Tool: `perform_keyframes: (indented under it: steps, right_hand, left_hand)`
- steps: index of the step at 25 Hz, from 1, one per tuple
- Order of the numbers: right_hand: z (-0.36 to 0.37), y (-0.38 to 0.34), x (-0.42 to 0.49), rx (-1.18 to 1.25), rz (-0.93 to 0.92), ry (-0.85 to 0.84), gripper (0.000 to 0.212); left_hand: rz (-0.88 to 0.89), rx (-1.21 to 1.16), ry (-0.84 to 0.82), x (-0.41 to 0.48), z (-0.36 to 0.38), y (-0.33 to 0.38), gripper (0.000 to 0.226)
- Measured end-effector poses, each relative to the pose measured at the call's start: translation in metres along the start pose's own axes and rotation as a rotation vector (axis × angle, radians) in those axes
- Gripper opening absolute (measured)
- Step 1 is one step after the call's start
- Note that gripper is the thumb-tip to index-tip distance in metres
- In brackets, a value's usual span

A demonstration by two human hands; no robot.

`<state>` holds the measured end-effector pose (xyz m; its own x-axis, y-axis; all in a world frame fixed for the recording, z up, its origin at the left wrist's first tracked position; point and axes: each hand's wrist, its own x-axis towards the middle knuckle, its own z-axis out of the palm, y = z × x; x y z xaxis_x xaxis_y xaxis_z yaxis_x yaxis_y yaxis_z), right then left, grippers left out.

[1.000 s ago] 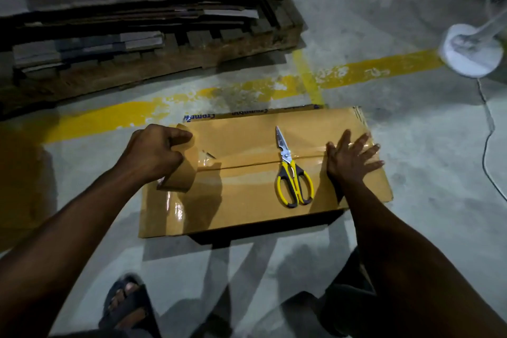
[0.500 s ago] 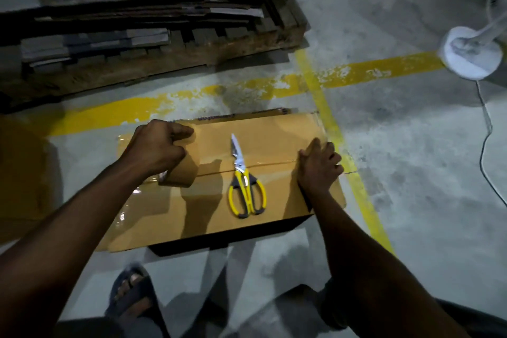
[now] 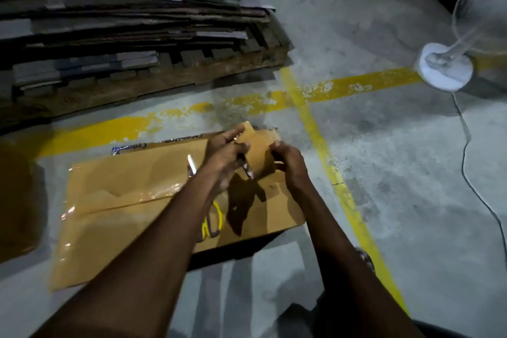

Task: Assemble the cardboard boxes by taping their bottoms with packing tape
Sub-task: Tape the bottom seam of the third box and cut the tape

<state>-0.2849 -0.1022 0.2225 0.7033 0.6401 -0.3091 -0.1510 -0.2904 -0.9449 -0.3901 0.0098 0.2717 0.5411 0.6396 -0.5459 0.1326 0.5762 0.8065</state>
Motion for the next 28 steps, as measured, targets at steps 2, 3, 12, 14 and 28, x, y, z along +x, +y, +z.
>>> perform_keyframes:
  steps: [2,3,12,14,28]
  right_hand:
    - [-0.021,0.011,0.007,-0.051,-0.047,-0.012,0.059]
    - [-0.032,0.020,0.013,-0.080,-0.077,-0.012,0.060]
    - [-0.056,0.041,0.060,-0.224,-0.020,0.206,0.038]
    - [-0.059,0.042,0.065,-0.213,-0.029,0.274,0.037]
    - [-0.054,0.036,0.057,-0.251,-0.040,0.343,0.037]
  left_hand:
    - [-0.056,-0.071,-0.017,0.023,0.040,-0.017,0.046]
    - [-0.063,-0.034,-0.026,0.037,0.055,-0.023,0.044]
    - [-0.093,0.541,-0.009,0.159,0.064,-0.010,0.051]
    - [-0.088,0.617,-0.111,0.178,0.062,-0.014,0.064]
    - [0.185,1.196,-0.474,0.237,0.038,-0.049,0.062]
